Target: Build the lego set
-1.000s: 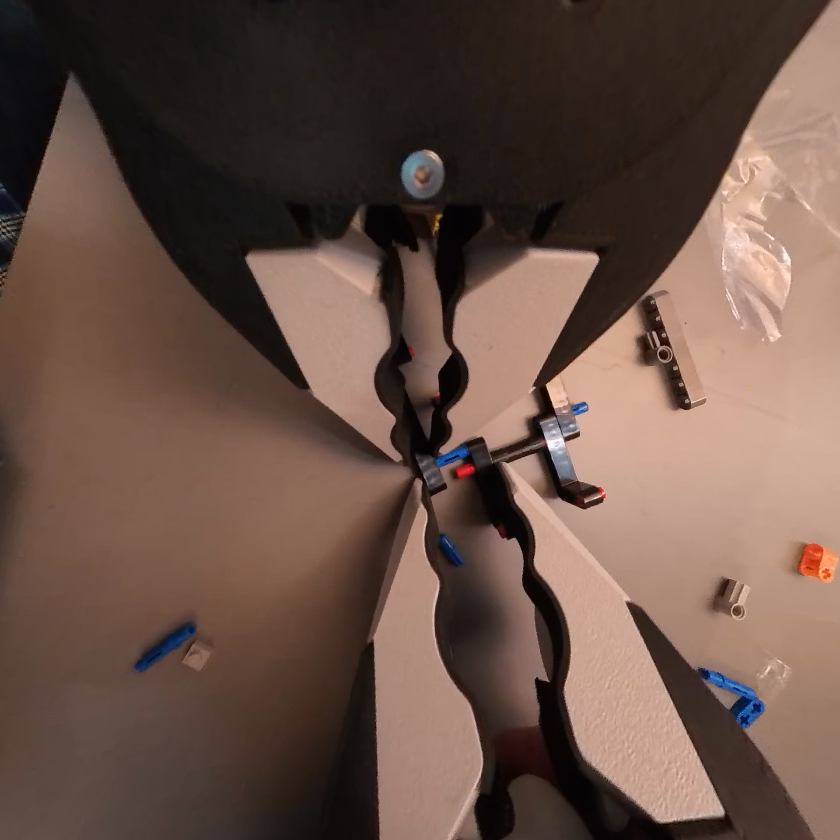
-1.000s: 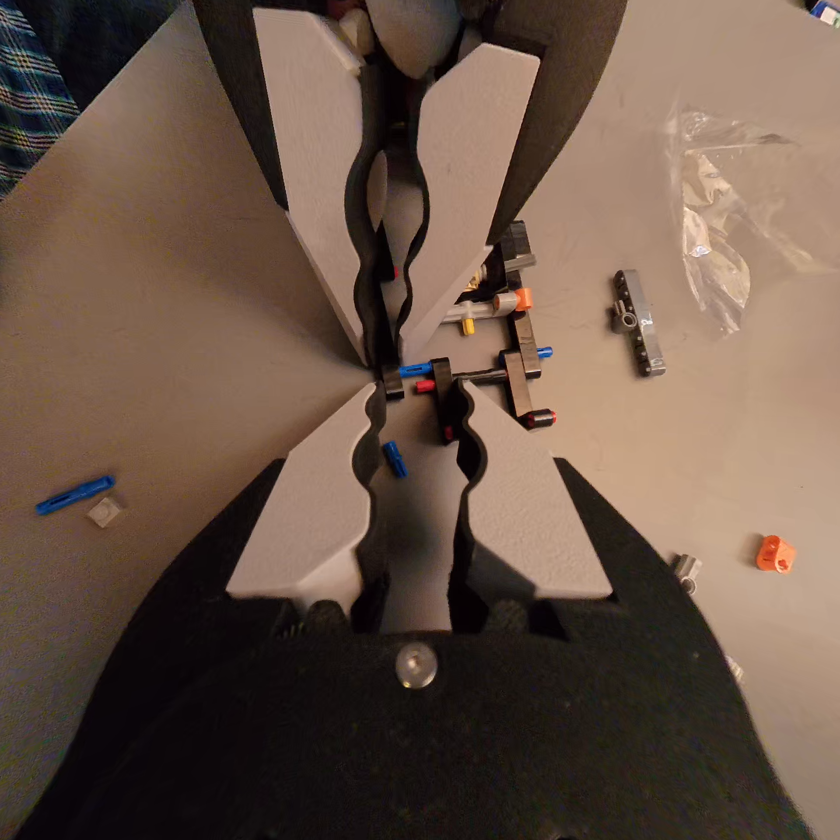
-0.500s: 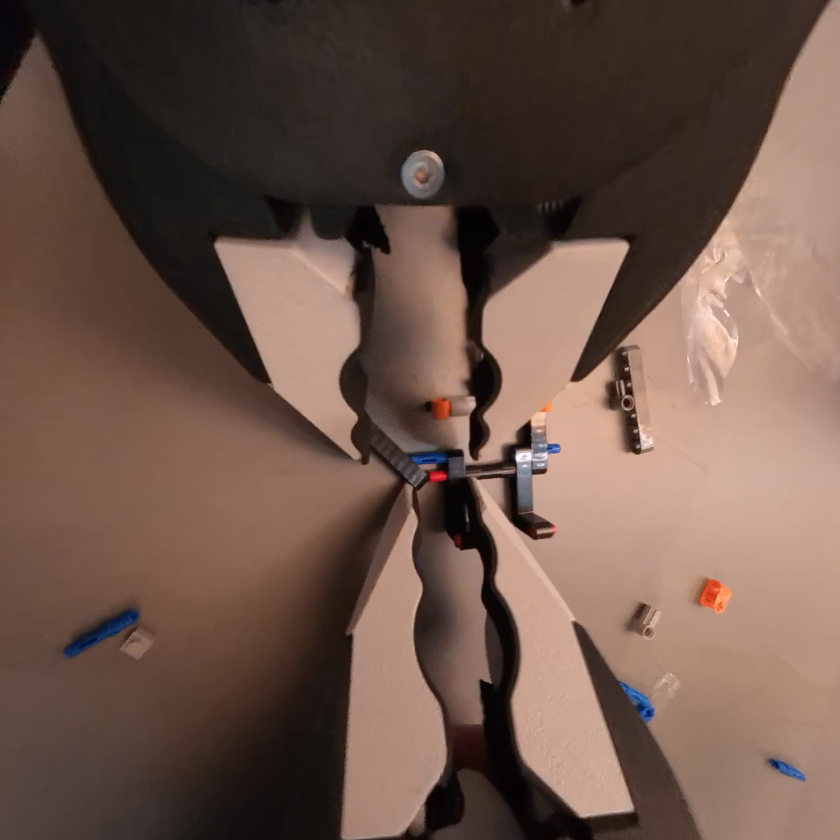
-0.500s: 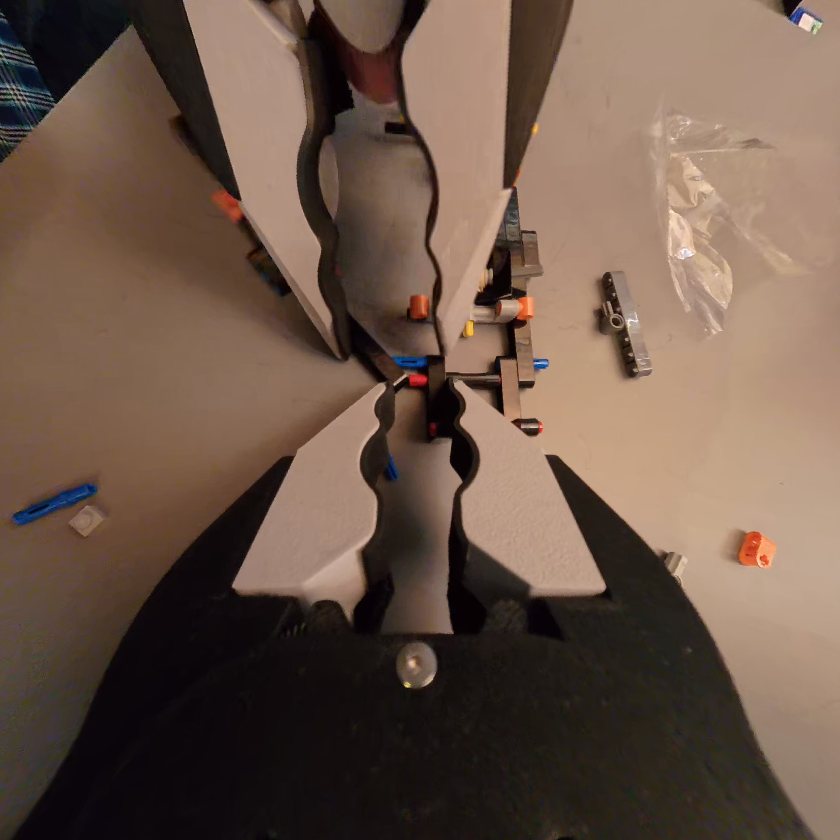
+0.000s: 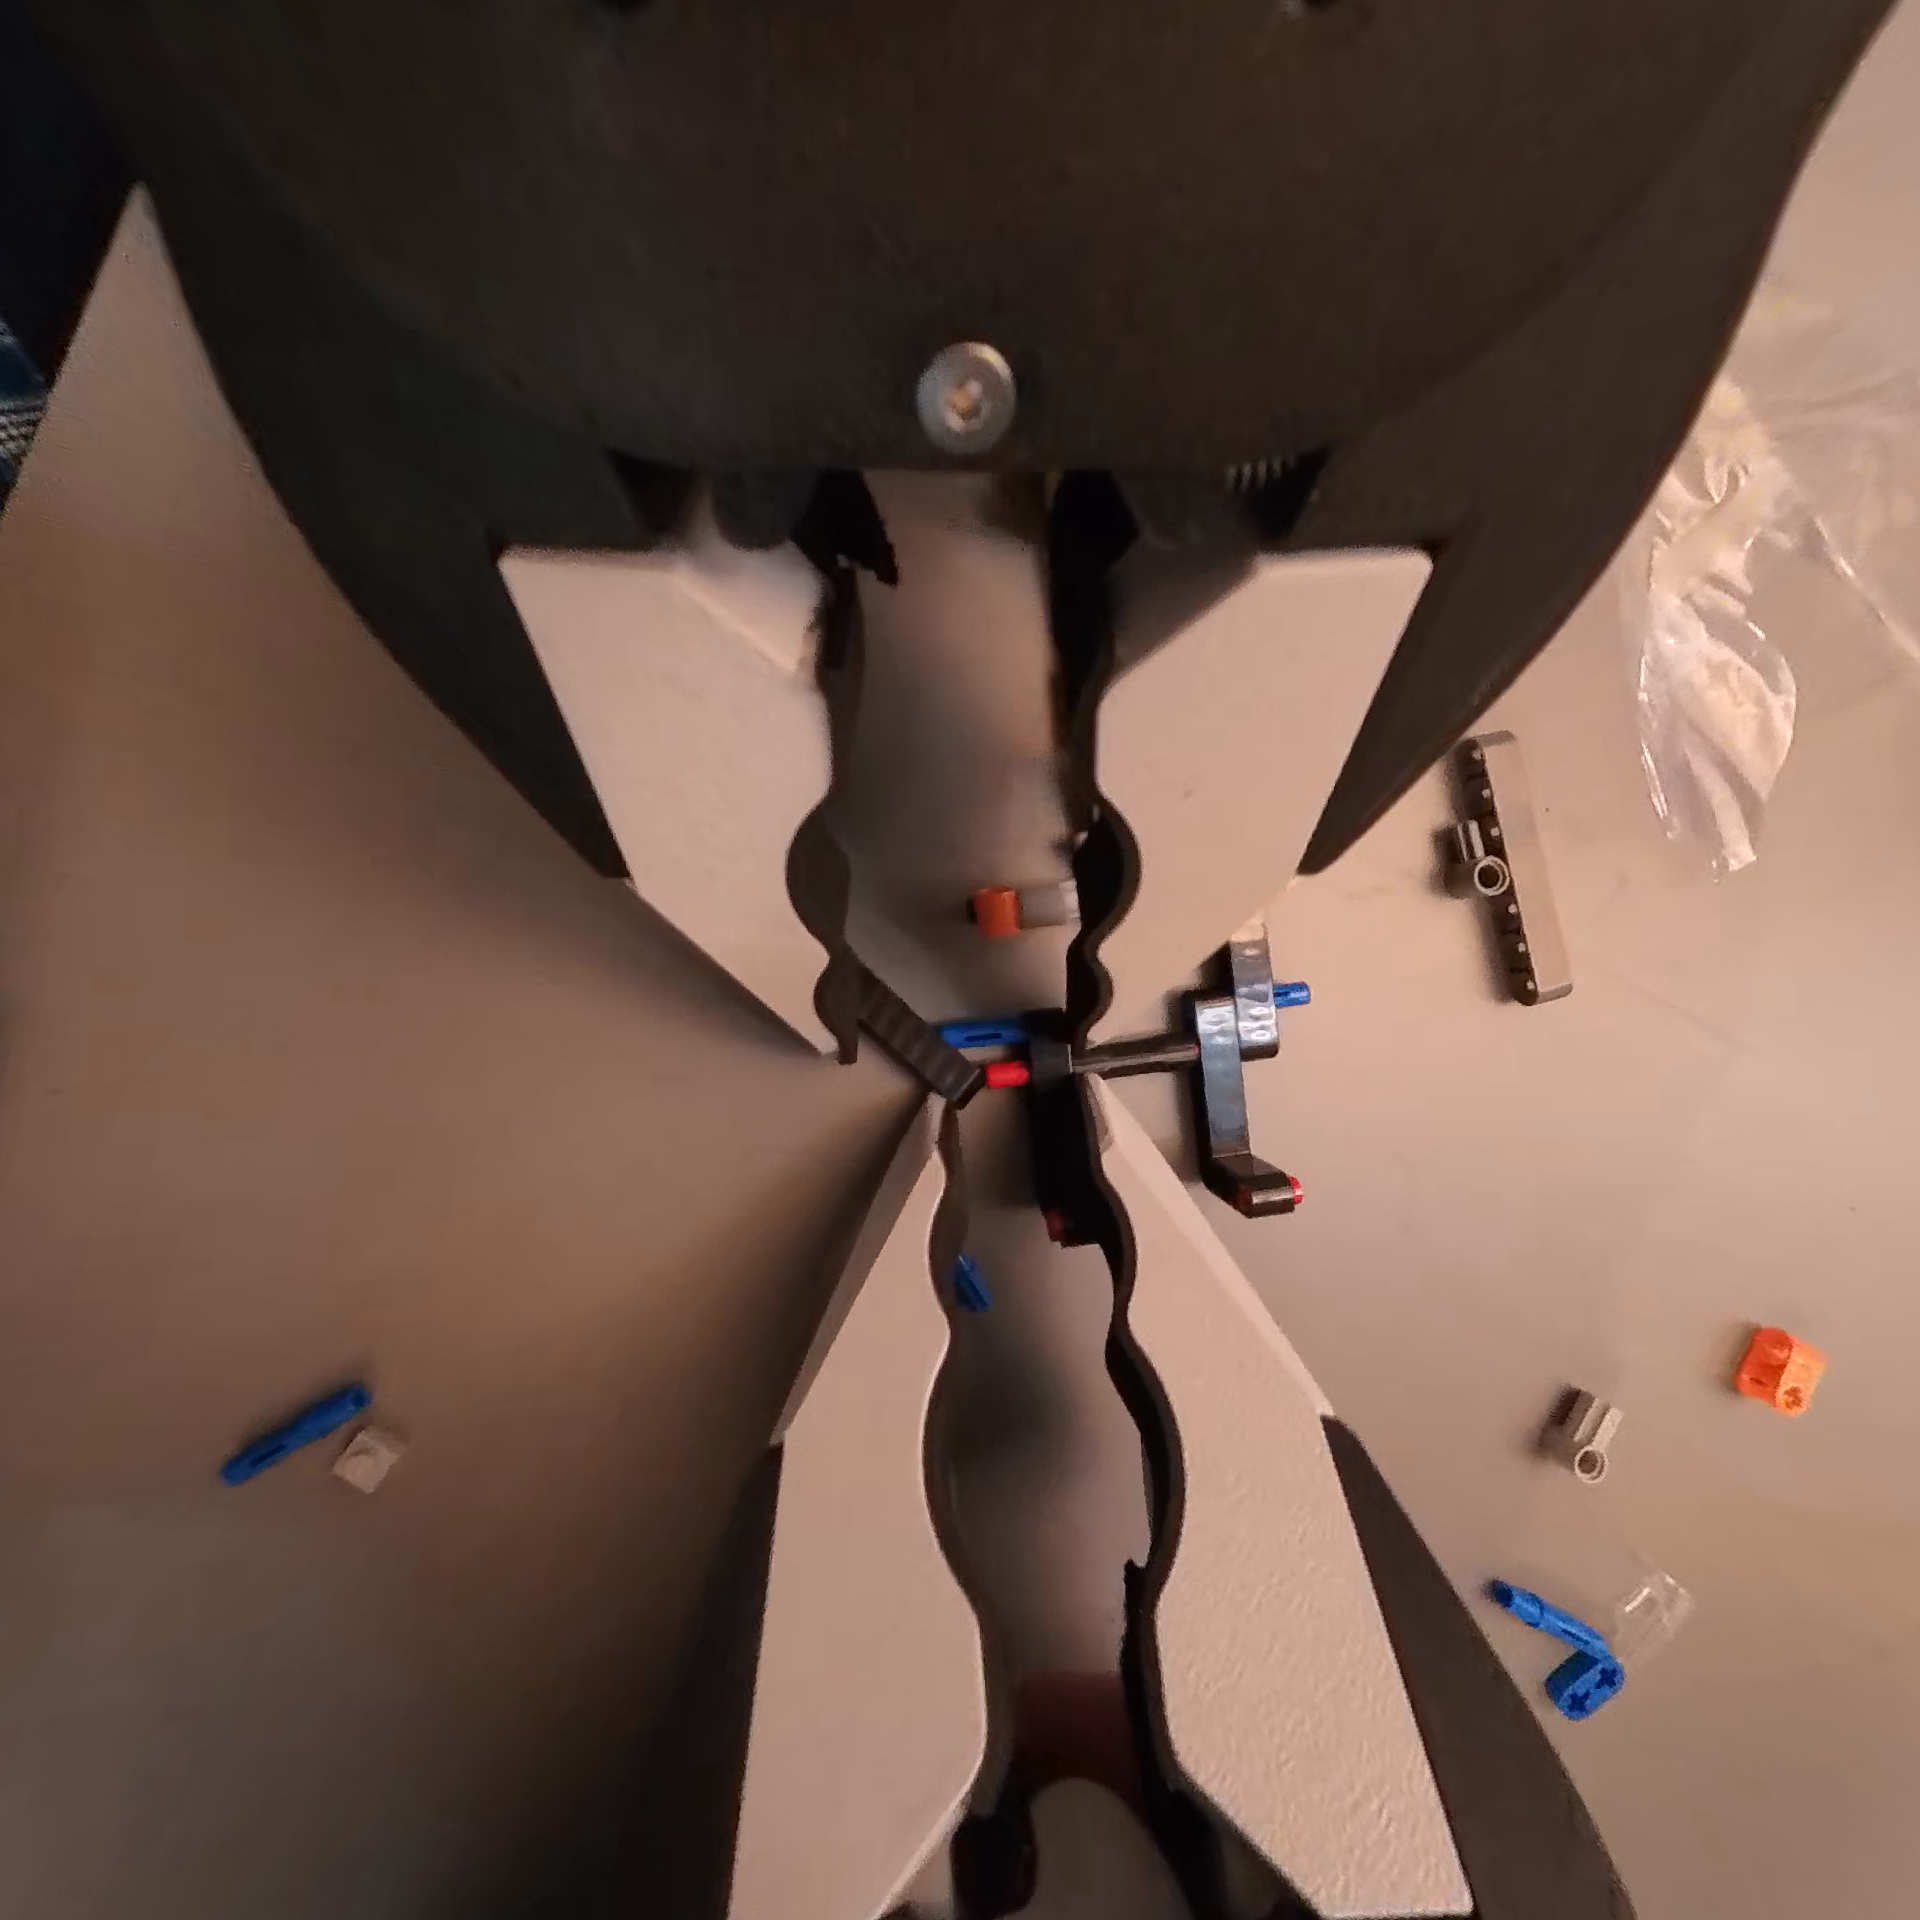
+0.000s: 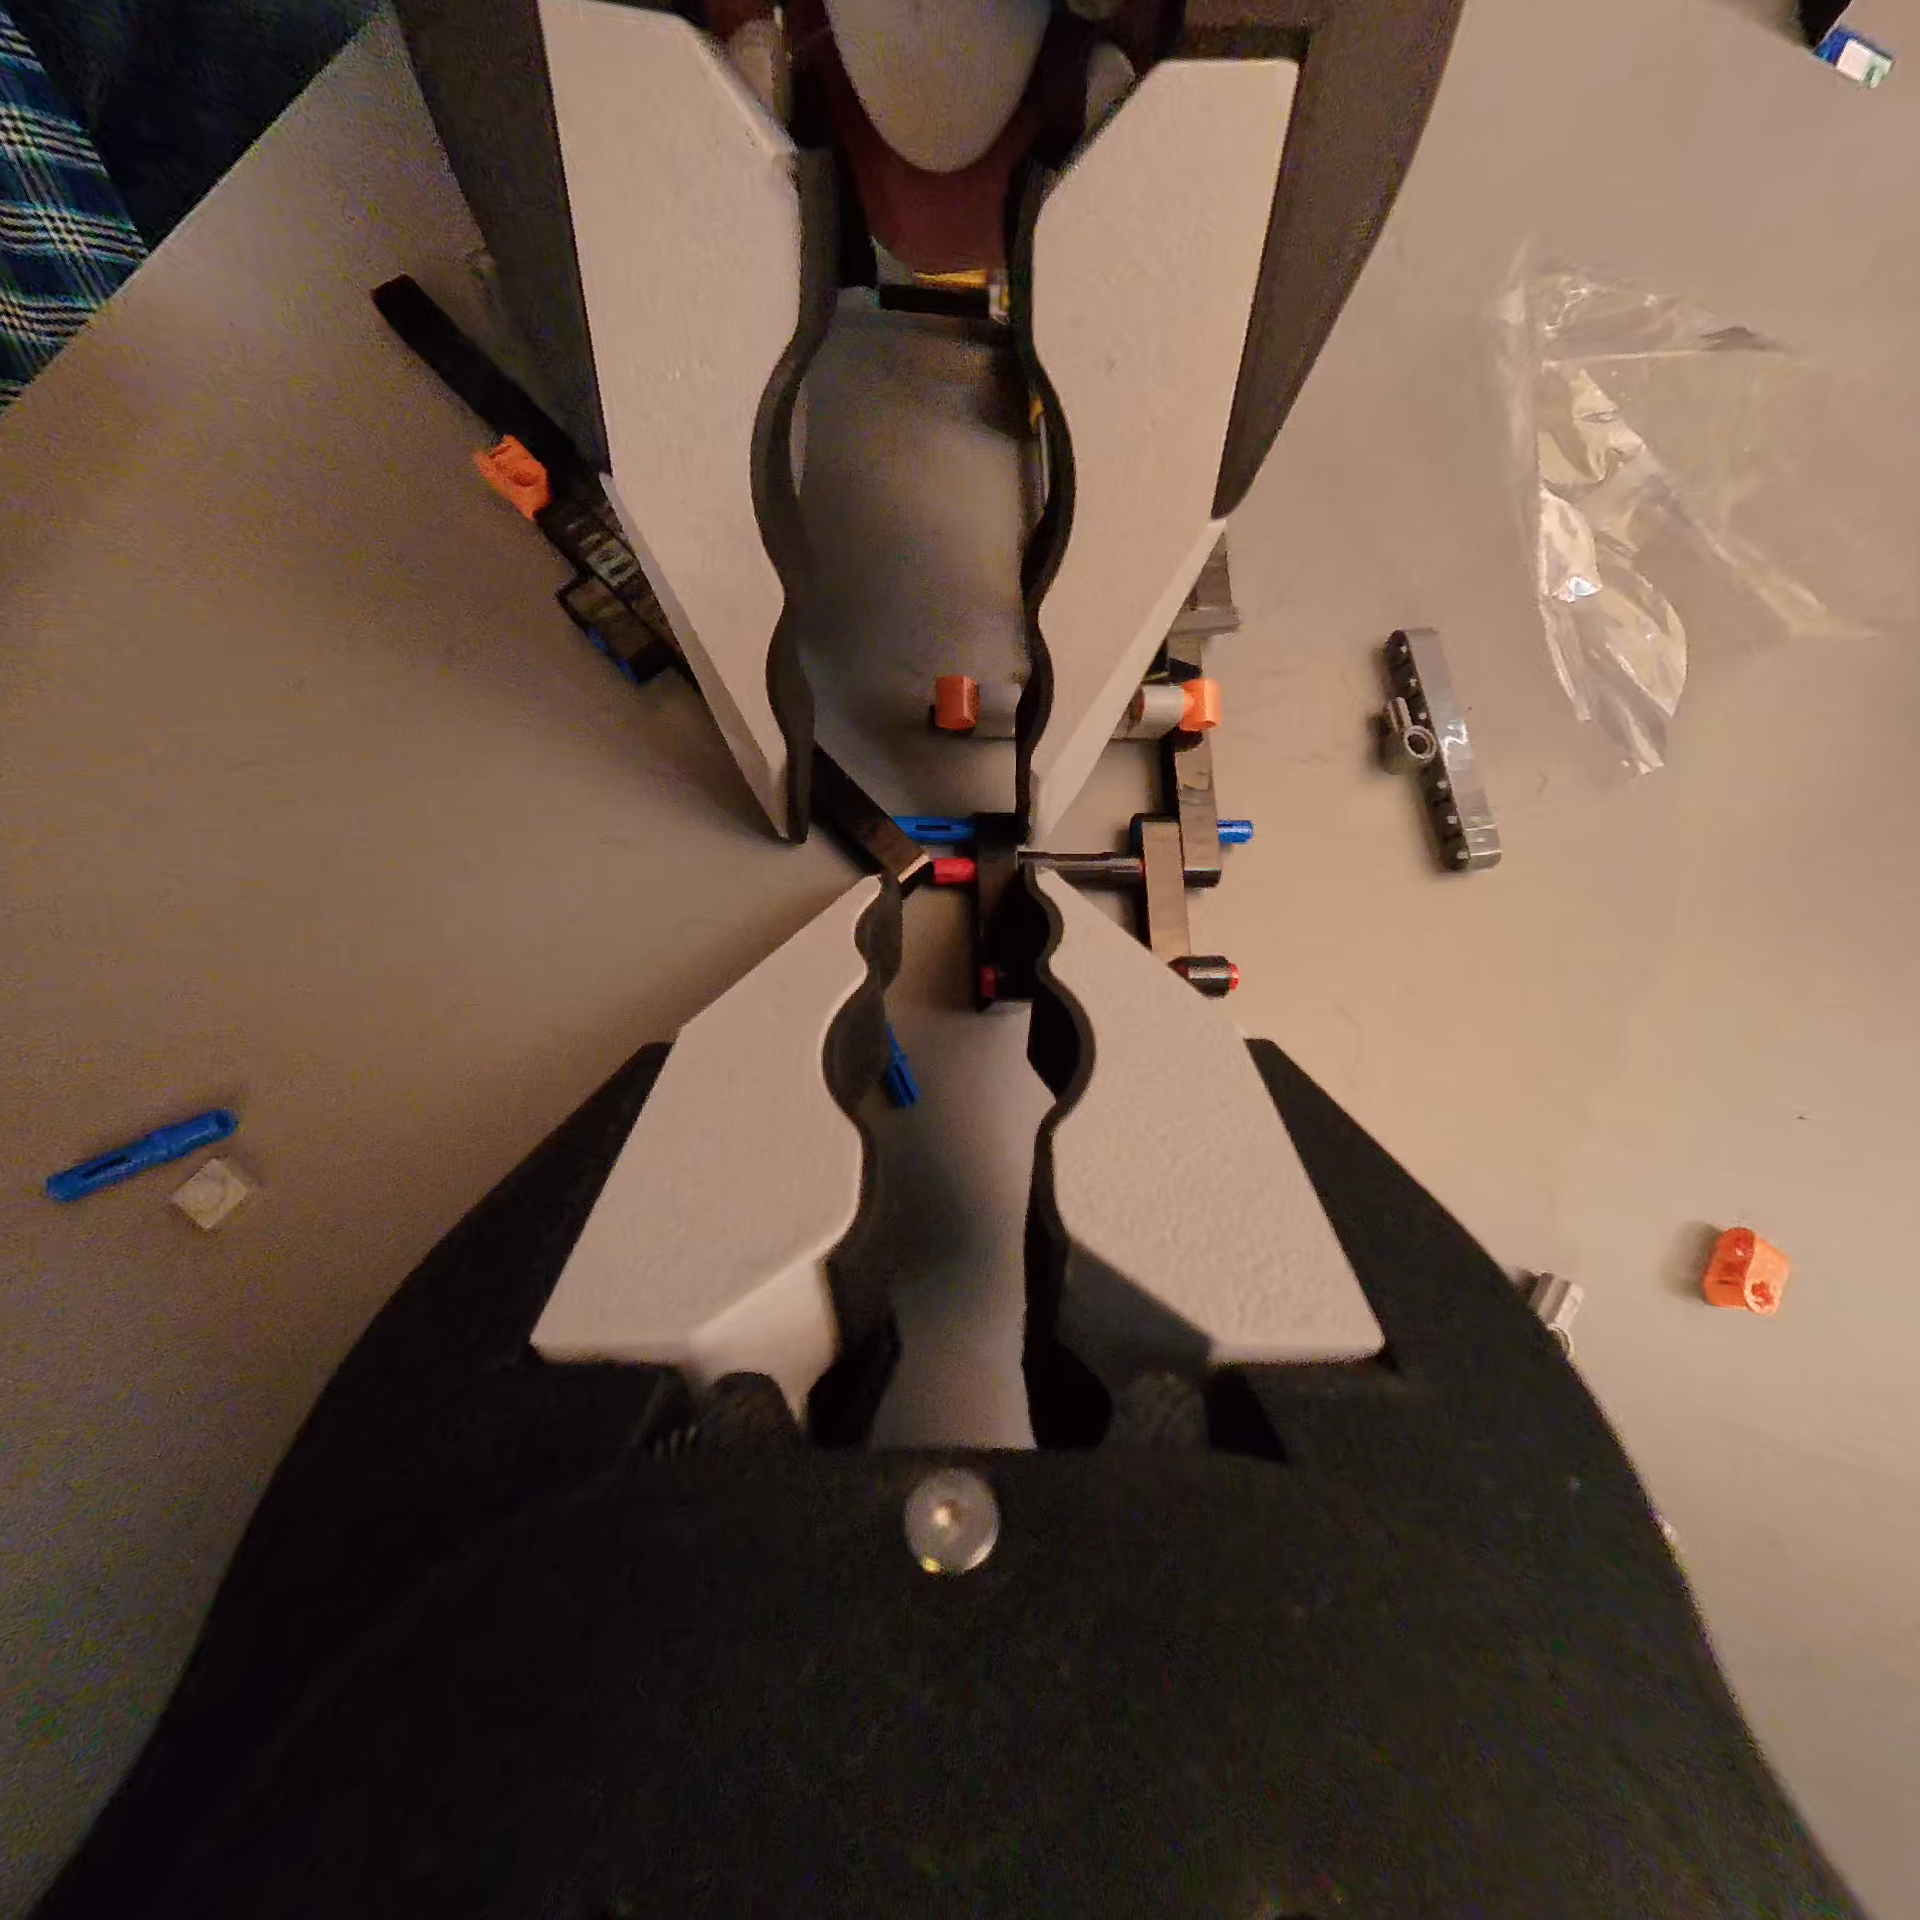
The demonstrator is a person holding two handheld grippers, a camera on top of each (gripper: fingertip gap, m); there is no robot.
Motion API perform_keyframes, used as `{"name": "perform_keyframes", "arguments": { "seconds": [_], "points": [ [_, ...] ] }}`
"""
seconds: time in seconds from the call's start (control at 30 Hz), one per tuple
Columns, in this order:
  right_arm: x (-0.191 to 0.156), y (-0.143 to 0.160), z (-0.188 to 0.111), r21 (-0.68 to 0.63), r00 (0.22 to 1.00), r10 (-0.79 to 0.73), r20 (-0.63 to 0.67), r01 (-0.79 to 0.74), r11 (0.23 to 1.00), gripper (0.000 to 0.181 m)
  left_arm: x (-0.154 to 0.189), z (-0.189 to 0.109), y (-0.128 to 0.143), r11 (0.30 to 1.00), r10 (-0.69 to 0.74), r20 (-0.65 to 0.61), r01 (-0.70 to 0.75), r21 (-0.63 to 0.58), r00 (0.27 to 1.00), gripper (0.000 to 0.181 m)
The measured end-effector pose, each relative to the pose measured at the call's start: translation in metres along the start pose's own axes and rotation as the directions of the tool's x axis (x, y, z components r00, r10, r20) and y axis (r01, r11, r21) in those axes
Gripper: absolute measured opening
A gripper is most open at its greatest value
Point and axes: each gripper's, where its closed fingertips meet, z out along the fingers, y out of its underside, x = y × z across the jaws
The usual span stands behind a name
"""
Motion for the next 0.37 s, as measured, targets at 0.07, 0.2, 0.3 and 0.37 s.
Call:
{"name": "perform_keyframes", "arguments": {
  "seconds": [0.07,0.2,0.3,0.37],
  "points": [
    [-0.0001,-0.0002,0.0001,0.003,1.000,0.001,0.002,-0.001,1.000,0.021,-0.0007,-0.0004,0.0012,1.000,0.010,-0.018,-0.010,-0.004,1.000,0.037],
    [-0.0007,-0.0006,0.0001,0.006,1.000,0.006,0.009,-0.006,1.000,0.023,-0.0007,-0.0008,0.0026,1.000,0.017,-0.053,-0.018,-0.006,0.998,0.036],
    [-0.0017,-0.0014,0.0005,0.011,1.000,0.011,0.017,-0.011,1.000,0.025,-0.0011,-0.0023,0.0049,0.999,0.036,-0.073,-0.037,-0.015,0.997,0.034],
    [-0.0023,-0.0018,0.0006,0.010,1.000,0.013,0.021,-0.013,1.000,0.026,-0.0011,-0.0023,0.0055,0.999,0.038,-0.090,-0.039,-0.011,0.995,0.033]
  ]
}}
